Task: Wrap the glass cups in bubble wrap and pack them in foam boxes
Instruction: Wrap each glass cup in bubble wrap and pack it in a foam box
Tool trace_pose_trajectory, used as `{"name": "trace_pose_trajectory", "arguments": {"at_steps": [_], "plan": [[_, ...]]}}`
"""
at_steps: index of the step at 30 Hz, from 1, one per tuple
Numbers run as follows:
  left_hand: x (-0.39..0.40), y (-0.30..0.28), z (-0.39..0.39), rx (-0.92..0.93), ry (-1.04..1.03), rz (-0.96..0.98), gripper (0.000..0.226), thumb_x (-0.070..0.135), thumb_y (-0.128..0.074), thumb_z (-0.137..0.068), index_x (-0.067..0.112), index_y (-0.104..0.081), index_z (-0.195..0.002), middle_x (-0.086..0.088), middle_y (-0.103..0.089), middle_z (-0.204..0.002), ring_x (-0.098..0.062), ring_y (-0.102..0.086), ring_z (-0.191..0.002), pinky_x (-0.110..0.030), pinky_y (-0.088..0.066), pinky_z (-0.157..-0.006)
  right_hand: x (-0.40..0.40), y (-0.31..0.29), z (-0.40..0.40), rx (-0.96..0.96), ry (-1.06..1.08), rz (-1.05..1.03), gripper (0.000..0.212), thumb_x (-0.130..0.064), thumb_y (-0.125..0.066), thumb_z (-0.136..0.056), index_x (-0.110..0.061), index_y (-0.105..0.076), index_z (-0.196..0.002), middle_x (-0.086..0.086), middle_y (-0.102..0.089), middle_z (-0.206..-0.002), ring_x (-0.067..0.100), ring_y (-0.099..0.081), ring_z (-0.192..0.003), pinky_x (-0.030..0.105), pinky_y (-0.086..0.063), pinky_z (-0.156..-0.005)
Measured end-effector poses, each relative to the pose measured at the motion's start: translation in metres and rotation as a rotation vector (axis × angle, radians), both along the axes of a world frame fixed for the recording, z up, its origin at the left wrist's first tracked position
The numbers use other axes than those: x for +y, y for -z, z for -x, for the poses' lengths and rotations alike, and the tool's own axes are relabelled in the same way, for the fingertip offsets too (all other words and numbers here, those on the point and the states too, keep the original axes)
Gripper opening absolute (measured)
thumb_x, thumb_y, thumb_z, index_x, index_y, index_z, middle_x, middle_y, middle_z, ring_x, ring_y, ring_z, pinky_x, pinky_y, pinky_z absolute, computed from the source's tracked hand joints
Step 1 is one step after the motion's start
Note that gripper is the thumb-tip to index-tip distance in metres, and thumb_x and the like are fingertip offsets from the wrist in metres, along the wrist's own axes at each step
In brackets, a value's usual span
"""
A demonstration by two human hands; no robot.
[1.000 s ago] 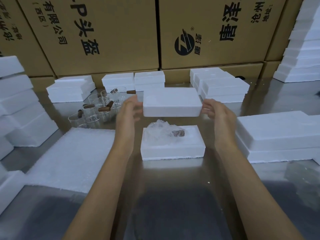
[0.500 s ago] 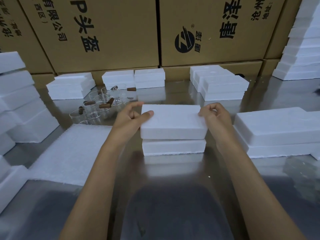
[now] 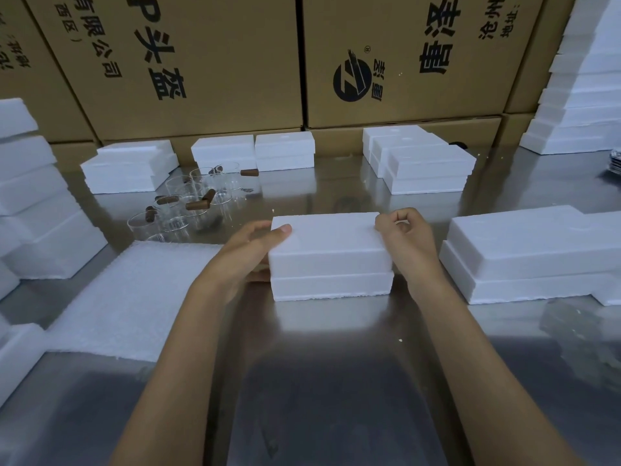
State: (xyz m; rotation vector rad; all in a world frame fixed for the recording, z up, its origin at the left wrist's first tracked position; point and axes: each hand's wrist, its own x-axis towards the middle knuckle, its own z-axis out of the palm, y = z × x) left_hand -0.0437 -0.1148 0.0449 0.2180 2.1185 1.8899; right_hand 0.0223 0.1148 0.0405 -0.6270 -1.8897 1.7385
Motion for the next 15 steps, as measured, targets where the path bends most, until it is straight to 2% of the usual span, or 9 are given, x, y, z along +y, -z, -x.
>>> {"name": "trace_pose_trajectory", "arguments": {"at_steps": [3, 5, 8, 10, 11, 13, 15], "plan": [[0.002, -0.002, -0.004, 0.024, -0.013, 0.036, 0.041, 0.051, -0.071, -0.087, 0.027, -0.062, -0.120, 0.006, -0.078, -0.093, -0.012, -0.076, -0.079, -0.023, -0.057, -0.057, 0.001, -0.002, -0.001, -0.011, 0.033, -0.062, 0.013, -0.029, -0.066, -0.086, -0.021, -0.056, -0.082, -0.009, -0.052, -0.071, 0.005, -0.050, -0.064, 0.023, -0.039, -0.059], [0.006, -0.001, -0.005, 0.036, -0.039, 0.031, 0.040, 0.048, -0.071, -0.088, 0.023, -0.063, -0.118, 0.006, -0.078, -0.086, -0.011, -0.075, -0.071, -0.022, -0.055, -0.052, 0.000, -0.002, -0.003, -0.018, 0.066, -0.189, 0.012, -0.028, -0.065, -0.085, -0.021, -0.056, -0.084, -0.010, -0.053, -0.071, 0.005, -0.051, -0.064, 0.025, -0.040, -0.061], [0.013, -0.001, -0.006, 0.037, -0.079, 0.022, 0.039, 0.045, -0.073, -0.088, 0.019, -0.063, -0.116, 0.006, -0.077, -0.079, -0.009, -0.073, -0.063, -0.022, -0.054, -0.049, -0.004, -0.001, -0.010, -0.023, 0.209, -0.633, 0.012, -0.028, -0.061, -0.090, -0.019, -0.054, -0.087, -0.006, -0.055, -0.086, 0.015, -0.051, -0.078, 0.029, -0.037, -0.064], [0.017, -0.001, -0.007, 0.042, -0.112, 0.025, 0.039, 0.045, -0.073, -0.088, 0.019, -0.063, -0.115, 0.001, -0.077, -0.083, -0.013, -0.074, -0.066, -0.024, -0.055, -0.049, -0.012, -0.006, -0.015, 0.064, 0.297, -0.900, 0.007, -0.023, -0.059, -0.091, -0.016, -0.057, -0.089, 0.000, -0.056, -0.092, 0.017, -0.047, -0.085, 0.029, -0.035, -0.067], [0.020, 0.000, -0.007, 0.037, -0.128, 0.029, 0.040, 0.045, -0.073, -0.088, 0.018, -0.062, -0.115, -0.003, -0.077, -0.089, -0.018, -0.075, -0.072, -0.026, -0.057, -0.050, -0.018, -0.010, -0.017, 0.127, 0.285, -0.957, 0.007, -0.020, -0.059, -0.090, -0.014, -0.060, -0.088, 0.002, -0.058, -0.092, 0.019, -0.049, -0.087, 0.031, -0.036, -0.069], [0.027, 0.001, -0.008, 0.023, -0.161, 0.029, 0.043, 0.046, -0.073, -0.088, 0.017, -0.059, -0.116, -0.009, -0.074, -0.097, -0.025, -0.075, -0.085, -0.031, -0.061, -0.056, -0.038, -0.014, -0.019, 0.209, 0.115, -0.970, 0.012, -0.022, -0.057, -0.087, -0.012, -0.064, -0.088, 0.002, -0.061, -0.092, 0.022, -0.053, -0.089, 0.036, -0.042, -0.077], [0.034, 0.005, -0.008, 0.044, -0.217, 0.011, 0.042, 0.044, -0.073, -0.088, 0.015, -0.059, -0.114, -0.006, -0.073, -0.097, -0.016, -0.074, -0.079, -0.027, -0.059, -0.052, -0.060, -0.012, -0.021, 0.182, -0.090, -0.993, 0.019, -0.027, -0.055, -0.085, -0.013, -0.066, -0.093, 0.000, -0.062, -0.096, 0.023, -0.054, -0.094, 0.040, -0.043, -0.084]]}}
